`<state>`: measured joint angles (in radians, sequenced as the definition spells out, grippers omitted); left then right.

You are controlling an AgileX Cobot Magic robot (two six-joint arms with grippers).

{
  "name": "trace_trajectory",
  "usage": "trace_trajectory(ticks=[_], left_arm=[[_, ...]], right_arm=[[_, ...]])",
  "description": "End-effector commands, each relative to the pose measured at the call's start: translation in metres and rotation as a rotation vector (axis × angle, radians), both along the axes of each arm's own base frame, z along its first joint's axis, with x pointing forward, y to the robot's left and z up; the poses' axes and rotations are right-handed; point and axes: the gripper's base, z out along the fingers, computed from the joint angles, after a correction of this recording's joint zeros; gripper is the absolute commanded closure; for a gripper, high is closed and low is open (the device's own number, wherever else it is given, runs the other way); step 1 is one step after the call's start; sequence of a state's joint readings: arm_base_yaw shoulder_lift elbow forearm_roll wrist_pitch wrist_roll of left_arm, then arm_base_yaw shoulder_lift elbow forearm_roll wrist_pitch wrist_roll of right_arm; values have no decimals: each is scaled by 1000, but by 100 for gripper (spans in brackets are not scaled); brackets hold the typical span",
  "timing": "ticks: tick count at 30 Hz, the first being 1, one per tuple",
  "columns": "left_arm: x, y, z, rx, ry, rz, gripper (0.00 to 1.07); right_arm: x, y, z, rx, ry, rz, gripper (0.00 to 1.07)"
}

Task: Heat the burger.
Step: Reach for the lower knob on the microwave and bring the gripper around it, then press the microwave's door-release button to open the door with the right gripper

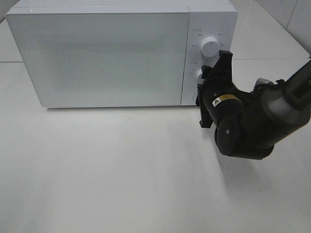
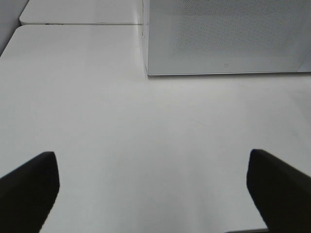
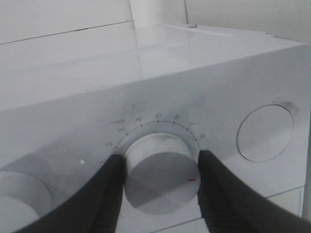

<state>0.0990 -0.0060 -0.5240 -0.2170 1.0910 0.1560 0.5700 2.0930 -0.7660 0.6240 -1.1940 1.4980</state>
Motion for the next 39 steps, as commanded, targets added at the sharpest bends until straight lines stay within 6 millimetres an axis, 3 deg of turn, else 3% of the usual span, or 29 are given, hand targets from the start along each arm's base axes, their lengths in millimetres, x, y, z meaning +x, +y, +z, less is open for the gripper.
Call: trace_trajectory(ticks=[1, 4, 6, 13, 23, 30, 31, 34, 36, 39], left_arm=[[-2, -1, 0, -6, -27, -5, 9], [-2, -1, 0, -6, -27, -5, 9], [-2, -1, 0, -6, -27, -5, 9], [-2, -1, 0, -6, -27, -5, 9], [-2, -1, 0, -6, -27, -5, 9], [-2, -1, 0, -6, -27, -5, 9], [-2, -1, 0, -6, -27, -5, 9], [-2, -1, 0, -6, -27, -5, 9], [-2, -1, 0, -6, -27, -5, 9], [-2, -1, 0, -6, -27, -5, 9]], right_arm=[[8, -2, 27, -27, -234, -41, 63], [8, -4, 26, -29, -229, -53, 59], [4, -7, 22, -56, -209, -54, 48], [-10, -8, 14, -93, -159, -6, 32], [-41, -17, 22, -301, -110, 135, 31], [-64, -19, 39, -673, -17, 367, 31], [-68, -18, 45, -800, 18, 448, 31], [-71, -19, 48, -859, 37, 484, 31], [-80, -19, 57, -1066, 72, 630, 31], [-86, -19, 61, -1206, 102, 770, 31]])
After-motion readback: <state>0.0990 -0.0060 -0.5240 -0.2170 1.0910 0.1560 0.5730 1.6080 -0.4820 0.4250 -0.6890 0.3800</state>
